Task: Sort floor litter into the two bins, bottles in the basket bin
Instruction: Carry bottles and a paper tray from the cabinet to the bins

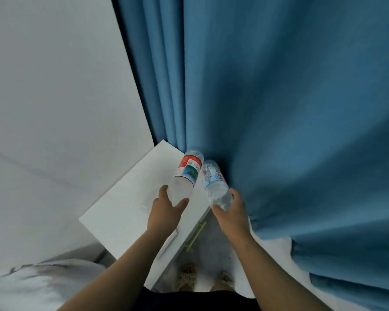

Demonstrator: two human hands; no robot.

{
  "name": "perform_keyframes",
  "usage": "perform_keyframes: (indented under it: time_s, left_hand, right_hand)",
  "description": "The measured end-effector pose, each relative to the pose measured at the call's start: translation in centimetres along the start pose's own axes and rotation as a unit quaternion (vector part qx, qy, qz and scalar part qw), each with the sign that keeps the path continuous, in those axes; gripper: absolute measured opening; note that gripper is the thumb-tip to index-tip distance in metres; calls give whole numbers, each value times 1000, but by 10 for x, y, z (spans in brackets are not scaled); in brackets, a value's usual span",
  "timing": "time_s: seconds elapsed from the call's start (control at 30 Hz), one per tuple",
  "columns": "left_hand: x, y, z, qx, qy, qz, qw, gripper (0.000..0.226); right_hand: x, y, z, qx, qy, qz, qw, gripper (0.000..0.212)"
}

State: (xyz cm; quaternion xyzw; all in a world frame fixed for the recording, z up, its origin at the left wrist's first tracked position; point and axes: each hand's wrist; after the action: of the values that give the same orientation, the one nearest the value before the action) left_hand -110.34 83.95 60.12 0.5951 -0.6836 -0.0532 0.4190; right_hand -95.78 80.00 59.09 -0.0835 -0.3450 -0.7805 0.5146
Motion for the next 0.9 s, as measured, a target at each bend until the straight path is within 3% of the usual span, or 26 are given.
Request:
perform_keyframes:
  time_s: [0.2, 0.47, 0.63, 0.9]
  left_hand:
    - [31, -56, -20, -78, -51, 67, 993, 72]
    - [110, -165, -57, -126, -167, 155, 965, 64]
    - [172, -236, -76, -165, -206, 210, 941, 62]
    - [261, -340, -89, -214, -270, 312, 885, 64]
  right_hand:
    - [29, 57, -55, -49, -60, -76, 994, 56]
    - [78, 164, -142, -44, -114, -168, 978, 35]
    - [122, 226, -201, -142, -172, -234, 946, 54]
    - [188, 302, -297, -187, -242, -314, 899, 59]
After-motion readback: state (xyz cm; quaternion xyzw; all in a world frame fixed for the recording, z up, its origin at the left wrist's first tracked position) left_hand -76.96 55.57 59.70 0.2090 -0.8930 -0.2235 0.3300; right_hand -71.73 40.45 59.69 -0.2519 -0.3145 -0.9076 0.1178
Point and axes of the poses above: each hand's wrist, its own x-axis away from the middle knuckle, its own y-axis out of the back of the hand, z = x × y, and after that the axes turned 4 degrees about -y, right-handed
